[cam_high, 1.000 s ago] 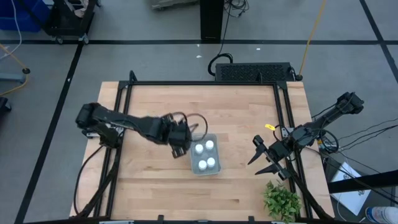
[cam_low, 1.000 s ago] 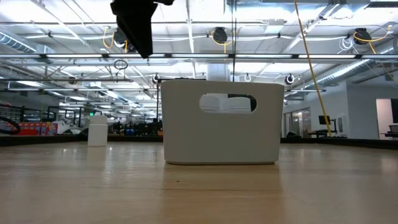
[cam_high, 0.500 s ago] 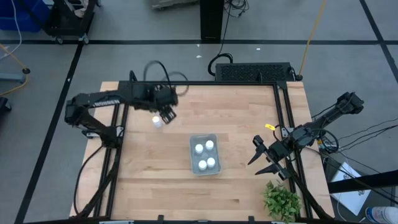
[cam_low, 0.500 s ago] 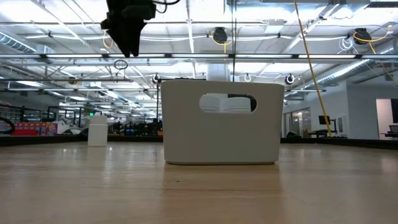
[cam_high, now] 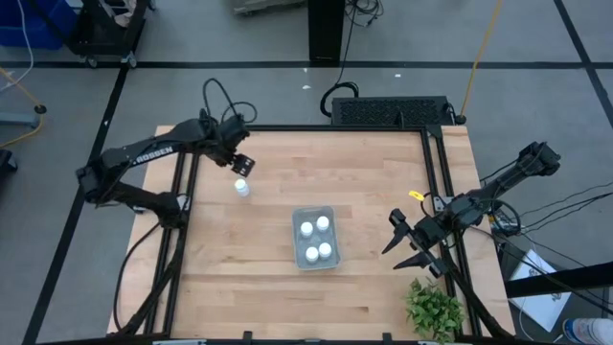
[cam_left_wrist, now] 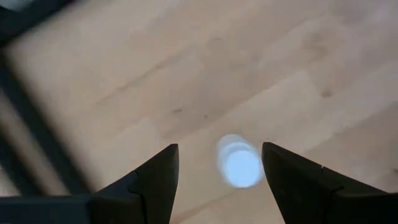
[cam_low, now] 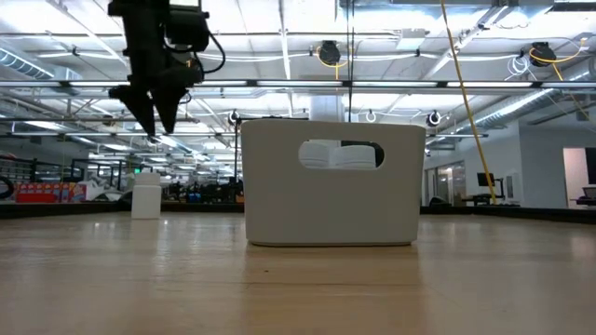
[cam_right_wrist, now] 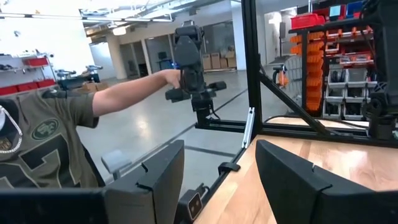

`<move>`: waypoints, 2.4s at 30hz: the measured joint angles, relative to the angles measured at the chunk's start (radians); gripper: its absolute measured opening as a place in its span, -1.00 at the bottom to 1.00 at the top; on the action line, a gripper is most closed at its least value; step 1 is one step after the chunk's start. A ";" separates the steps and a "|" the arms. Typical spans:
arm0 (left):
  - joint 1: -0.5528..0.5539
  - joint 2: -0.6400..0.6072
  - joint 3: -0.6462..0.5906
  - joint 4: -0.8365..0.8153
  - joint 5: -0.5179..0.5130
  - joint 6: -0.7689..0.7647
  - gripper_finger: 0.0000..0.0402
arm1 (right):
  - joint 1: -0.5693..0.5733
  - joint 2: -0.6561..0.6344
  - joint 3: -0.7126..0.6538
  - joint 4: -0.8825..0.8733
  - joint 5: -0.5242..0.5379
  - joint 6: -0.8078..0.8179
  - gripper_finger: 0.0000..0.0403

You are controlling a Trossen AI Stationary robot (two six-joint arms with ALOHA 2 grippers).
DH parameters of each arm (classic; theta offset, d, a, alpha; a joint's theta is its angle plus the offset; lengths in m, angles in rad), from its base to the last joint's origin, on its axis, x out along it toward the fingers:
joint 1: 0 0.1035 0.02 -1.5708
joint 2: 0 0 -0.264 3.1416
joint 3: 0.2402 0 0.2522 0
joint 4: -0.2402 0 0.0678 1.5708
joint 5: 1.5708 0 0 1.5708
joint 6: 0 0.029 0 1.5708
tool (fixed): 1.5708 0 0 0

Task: Pick and place pill bottles into a basket
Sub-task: Put the white medicine bottle into the gray bin

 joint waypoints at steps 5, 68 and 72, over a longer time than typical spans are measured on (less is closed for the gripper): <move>-0.009 -0.049 -0.138 0.193 0.100 0.009 0.18 | 0.000 0.000 0.000 -0.001 0.000 -0.006 -0.04; -0.065 -0.049 -0.397 0.341 0.094 -0.078 0.18 | 0.000 0.000 0.001 -0.001 0.000 -0.008 -0.04; -0.068 -0.052 -0.407 0.370 0.098 -0.073 0.18 | 0.000 0.000 0.001 0.000 0.000 -0.007 -0.04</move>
